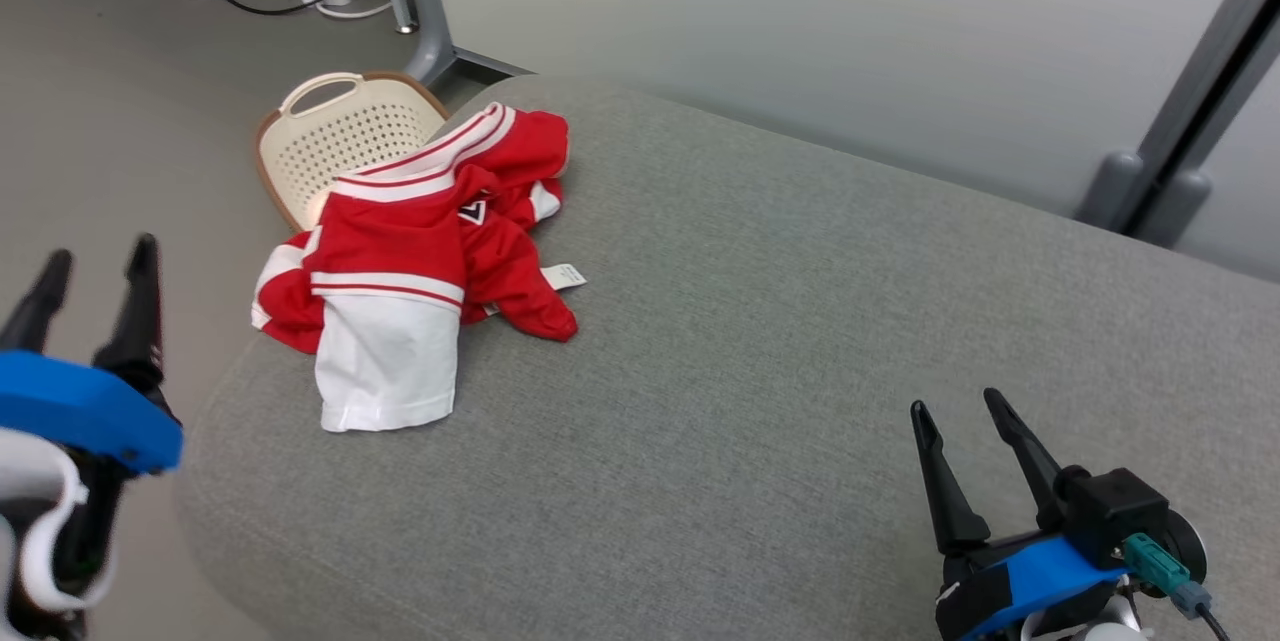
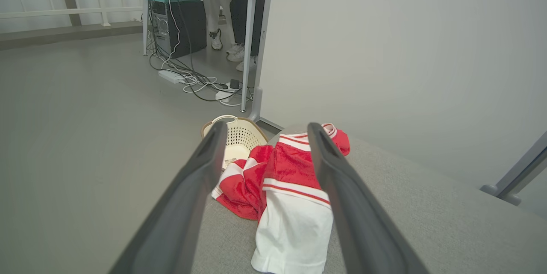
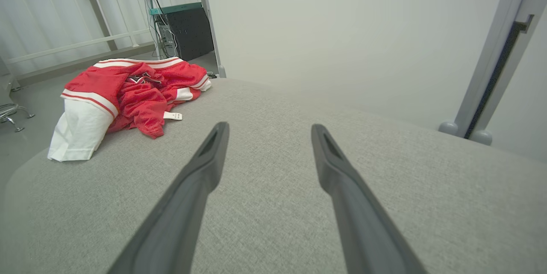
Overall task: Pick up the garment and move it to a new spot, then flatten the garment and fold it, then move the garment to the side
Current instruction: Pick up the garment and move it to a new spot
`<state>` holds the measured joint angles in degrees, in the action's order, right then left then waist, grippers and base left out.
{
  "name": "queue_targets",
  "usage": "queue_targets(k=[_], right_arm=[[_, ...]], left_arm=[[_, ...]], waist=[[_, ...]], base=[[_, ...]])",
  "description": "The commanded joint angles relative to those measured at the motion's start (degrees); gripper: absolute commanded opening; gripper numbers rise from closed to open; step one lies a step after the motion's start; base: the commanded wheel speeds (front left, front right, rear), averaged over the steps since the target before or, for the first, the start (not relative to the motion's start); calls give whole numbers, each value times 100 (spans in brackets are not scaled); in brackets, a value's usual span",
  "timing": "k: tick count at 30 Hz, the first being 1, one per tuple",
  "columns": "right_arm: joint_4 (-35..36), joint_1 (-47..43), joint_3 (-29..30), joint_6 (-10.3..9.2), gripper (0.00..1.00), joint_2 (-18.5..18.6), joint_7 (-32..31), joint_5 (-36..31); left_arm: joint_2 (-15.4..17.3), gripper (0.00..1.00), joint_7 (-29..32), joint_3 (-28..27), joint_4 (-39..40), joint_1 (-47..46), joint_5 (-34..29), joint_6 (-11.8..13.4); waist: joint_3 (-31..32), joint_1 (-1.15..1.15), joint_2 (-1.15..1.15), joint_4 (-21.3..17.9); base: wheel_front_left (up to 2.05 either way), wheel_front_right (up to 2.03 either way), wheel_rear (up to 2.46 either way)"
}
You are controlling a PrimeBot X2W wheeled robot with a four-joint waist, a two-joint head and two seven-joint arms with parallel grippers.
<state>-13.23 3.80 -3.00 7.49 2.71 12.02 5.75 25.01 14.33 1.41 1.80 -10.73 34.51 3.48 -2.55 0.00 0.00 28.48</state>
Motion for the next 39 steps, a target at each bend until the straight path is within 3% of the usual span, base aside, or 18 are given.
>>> queue_targets(k=[1, 15, 21, 25, 31, 32, 33, 34, 39], right_arm=[[62, 10, 28, 1, 100, 36, -32, -39], [1121, 418, 229, 1, 100, 30, -432, -419], [1394, 514, 297, 1, 100, 28, -482, -467], [1472, 572, 316, 2, 100, 27, -495, -450], [1415, 673, 304, 2, 100, 27, -431, -348], [1385, 679, 291, 2, 100, 27, -411, -336], [1363, 684, 281, 2, 100, 27, -401, -291], [1333, 688, 271, 2, 100, 27, -385, -270], [1145, 691, 232, 2, 100, 28, -274, -149]], left_arm=[[69, 100, 112, -54, -103, -219, 73, -34], [955, 100, 1220, -1037, -1854, -1412, 1246, -231], [1039, 100, 1351, -1224, -2382, -1659, 1658, -541], [912, 100, 1487, -1214, -2646, -1772, 1901, -653], [765, 100, 2179, -1004, -3065, -1758, 2175, -573], [766, 95, 2280, -942, -3099, -1718, 2166, -563], [793, 31, 2325, -893, -3107, -1692, 2126, -576], [798, 0, 2279, -886, -3101, -1685, 2100, -593], [995, 0, 1946, -857, -3019, -1787, 1866, -713]], waist=[[-253, 0, 0, -267], [-1872, 0, 0, -1698], [-2343, 0, 0, -2019], [-2538, 0, 0, -2134], [-2566, 0, 0, -2235], [-2531, 0, 0, -2249], [-2495, 0, 0, -2259], [-2450, 0, 0, -2267], [-2103, 0, 0, -2277]], base=[[0, 0, 0], [0, 0, 0], [0, 0, 0], [0, 0, 0], [0, 0, 0], [0, 0, 0], [0, 0, 0], [0, 0, 0], [0, 0, 0]])
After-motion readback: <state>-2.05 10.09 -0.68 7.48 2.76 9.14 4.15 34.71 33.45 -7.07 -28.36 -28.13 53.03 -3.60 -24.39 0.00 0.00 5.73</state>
